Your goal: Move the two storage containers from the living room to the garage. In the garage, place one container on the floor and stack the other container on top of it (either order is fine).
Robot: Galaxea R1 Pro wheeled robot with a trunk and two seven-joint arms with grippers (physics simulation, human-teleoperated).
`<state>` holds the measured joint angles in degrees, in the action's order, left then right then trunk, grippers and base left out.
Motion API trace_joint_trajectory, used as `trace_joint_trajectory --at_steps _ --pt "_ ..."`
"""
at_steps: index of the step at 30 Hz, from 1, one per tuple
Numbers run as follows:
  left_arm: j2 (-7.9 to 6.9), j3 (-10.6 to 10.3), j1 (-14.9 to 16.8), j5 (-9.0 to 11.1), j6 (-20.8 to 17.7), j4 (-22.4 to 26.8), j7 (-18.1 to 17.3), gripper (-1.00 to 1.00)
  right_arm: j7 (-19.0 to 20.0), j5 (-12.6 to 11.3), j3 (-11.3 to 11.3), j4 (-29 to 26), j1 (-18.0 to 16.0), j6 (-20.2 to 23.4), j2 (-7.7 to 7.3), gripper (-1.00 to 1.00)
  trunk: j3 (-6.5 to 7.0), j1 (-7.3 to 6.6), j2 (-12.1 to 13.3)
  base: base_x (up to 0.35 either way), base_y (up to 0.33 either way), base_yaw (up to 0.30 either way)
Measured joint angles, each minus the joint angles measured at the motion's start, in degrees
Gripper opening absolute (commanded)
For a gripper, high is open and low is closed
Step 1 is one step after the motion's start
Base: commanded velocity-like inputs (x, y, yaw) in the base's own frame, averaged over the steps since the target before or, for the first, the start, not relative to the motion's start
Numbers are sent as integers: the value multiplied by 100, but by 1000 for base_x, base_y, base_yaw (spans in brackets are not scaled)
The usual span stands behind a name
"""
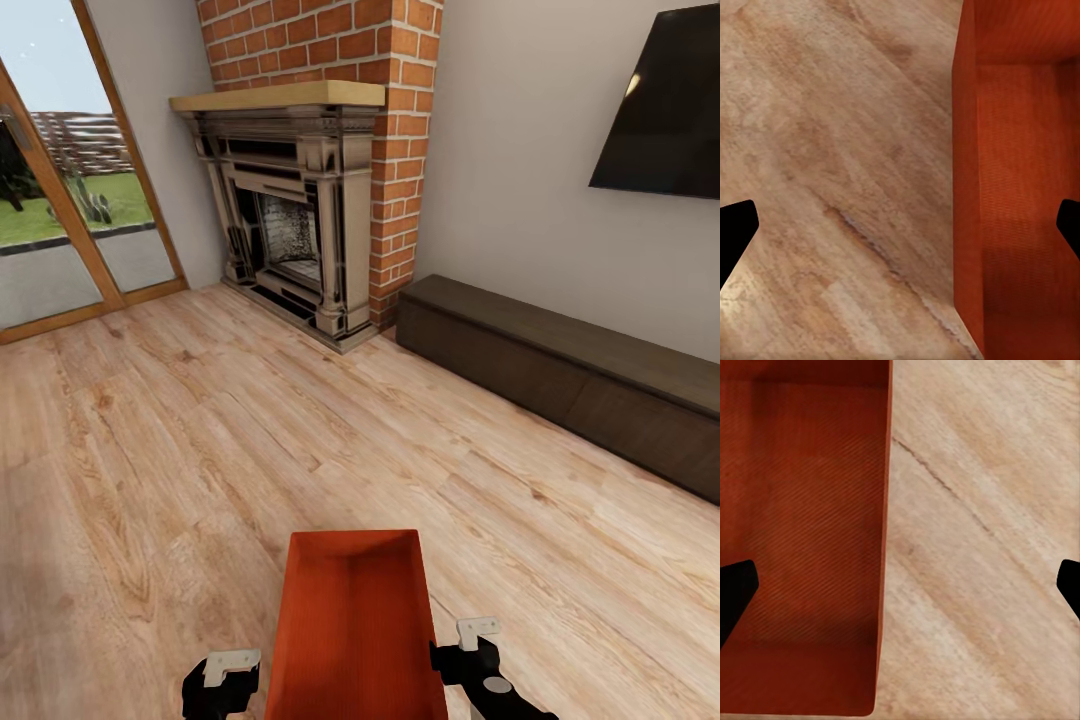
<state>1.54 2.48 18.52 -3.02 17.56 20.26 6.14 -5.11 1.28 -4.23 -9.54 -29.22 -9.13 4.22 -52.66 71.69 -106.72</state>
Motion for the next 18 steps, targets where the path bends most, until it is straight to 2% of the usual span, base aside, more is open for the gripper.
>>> trace_joint_trajectory --at_steps 8,18 --pt "0 -1 0 0 0 0 -1 100 0 0 0 -1 0 0 0 100 0 0 0 0 0 -18" --pt "0 -7 0 0 0 -1 -2 100 0 0 0 -1 1 0 0 100 0 0 0 0 0 -128"
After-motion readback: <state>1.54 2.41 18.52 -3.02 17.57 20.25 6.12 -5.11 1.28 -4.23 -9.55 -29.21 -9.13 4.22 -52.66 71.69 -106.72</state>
